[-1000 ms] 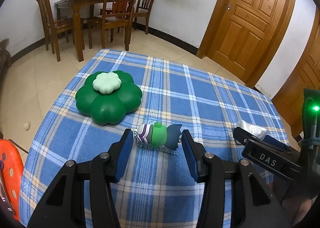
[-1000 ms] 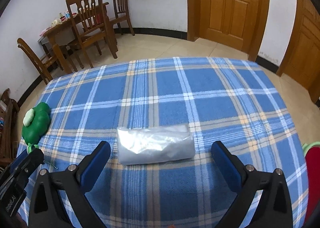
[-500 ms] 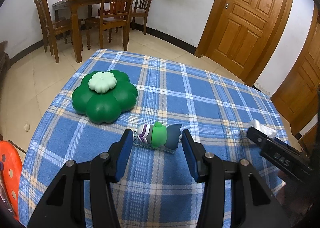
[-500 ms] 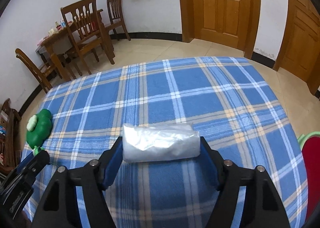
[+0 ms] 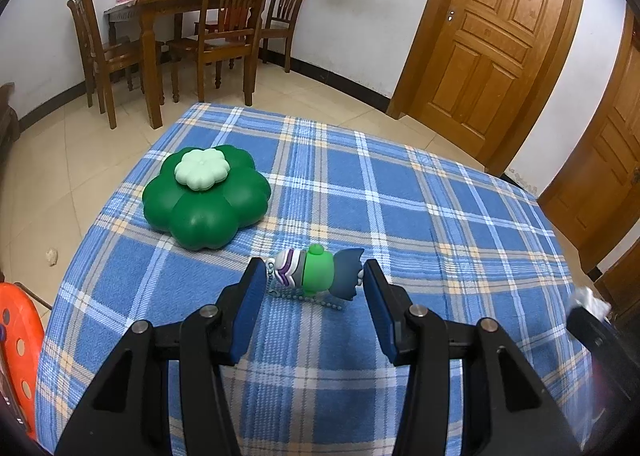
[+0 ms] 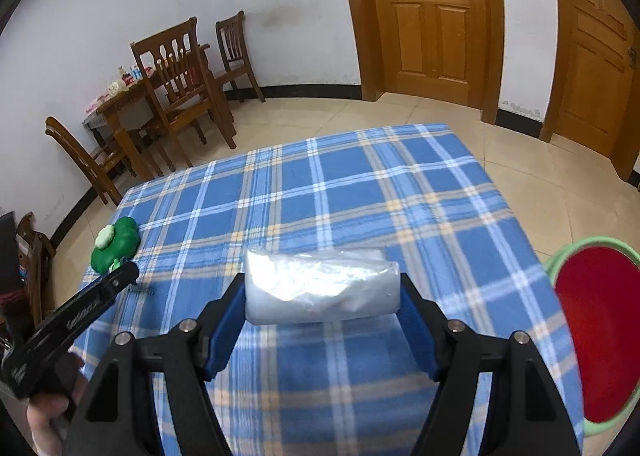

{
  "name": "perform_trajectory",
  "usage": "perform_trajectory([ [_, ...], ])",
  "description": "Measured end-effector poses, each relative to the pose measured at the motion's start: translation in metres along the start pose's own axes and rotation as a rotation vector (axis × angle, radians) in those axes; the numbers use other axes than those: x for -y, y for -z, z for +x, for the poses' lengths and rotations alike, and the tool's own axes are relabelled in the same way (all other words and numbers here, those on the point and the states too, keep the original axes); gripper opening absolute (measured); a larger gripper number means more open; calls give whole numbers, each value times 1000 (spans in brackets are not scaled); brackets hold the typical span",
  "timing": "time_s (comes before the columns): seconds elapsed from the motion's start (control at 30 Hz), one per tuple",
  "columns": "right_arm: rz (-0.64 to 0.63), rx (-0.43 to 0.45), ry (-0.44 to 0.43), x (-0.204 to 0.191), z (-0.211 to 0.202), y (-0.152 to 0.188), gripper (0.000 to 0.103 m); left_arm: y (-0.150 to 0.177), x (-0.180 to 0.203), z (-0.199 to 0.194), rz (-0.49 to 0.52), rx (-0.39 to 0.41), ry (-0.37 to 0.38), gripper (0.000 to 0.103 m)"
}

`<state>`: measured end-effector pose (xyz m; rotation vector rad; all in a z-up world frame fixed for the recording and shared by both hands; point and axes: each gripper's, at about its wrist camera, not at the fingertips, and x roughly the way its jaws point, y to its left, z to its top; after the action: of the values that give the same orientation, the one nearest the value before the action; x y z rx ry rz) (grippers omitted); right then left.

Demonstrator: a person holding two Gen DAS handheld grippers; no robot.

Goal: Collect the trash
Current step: 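Carry the figure toy and foam bag over the red bin with both grippers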

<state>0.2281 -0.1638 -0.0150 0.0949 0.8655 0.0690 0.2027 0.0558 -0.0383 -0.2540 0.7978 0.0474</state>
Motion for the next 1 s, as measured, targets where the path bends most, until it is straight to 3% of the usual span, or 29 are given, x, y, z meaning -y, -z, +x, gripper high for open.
perform_trajectory([
  [0.47,73,13,28,38,-42,30,74,3,21,-15,48,15,20,50],
  [1.0,202,68,79,101,-86,51,74,23,74,-49,120,-20,139,50],
])
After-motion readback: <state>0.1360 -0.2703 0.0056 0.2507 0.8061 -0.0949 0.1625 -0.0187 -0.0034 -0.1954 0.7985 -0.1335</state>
